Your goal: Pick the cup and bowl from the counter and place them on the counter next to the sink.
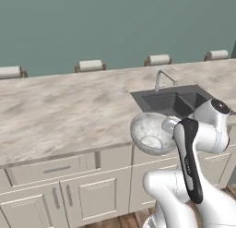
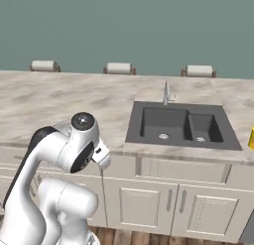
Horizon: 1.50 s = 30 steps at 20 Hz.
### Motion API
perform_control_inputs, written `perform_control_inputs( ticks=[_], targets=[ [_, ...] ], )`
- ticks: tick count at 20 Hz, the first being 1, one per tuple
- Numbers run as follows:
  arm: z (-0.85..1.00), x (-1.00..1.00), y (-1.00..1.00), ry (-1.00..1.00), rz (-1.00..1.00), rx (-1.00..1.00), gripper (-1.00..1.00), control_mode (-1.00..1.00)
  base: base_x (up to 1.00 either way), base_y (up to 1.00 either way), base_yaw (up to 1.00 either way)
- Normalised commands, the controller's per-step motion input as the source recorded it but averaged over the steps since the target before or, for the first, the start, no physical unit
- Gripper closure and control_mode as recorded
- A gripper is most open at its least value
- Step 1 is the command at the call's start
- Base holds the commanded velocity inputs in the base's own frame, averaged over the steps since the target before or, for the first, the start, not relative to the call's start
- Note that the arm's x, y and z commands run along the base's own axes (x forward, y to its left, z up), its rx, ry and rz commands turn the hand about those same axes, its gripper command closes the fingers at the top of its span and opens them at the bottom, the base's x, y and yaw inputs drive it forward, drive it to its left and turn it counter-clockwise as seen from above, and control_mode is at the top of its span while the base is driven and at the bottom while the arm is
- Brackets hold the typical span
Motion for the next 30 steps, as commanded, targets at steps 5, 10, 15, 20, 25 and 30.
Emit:
perform_control_inputs(
  ticks=[5,10,15,20,25,30],
  targets=[
    [0.0,0.0,0.0,0.0,0.0,0.0,1.0,1.0,0.67,0.53,0.0],
    [0.0,0.0,0.0,0.0,0.0,0.0,1.0,1.0,0.71,0.17,0.0],
    [0.0,0.0,0.0,0.0,0.0,0.0,1.0,1.0,0.46,-0.05,0.0],
    [0.0,0.0,0.0,0.0,0.0,0.0,1.0,1.0,0.0,-0.02,0.0],
    [0.0,0.0,0.0,0.0,0.0,0.0,1.0,1.0,0.0,0.0,0.0],
    [0.0,0.0,0.0,0.0,0.0,0.0,1.0,1.0,0.0,0.0,0.0]
  ],
)
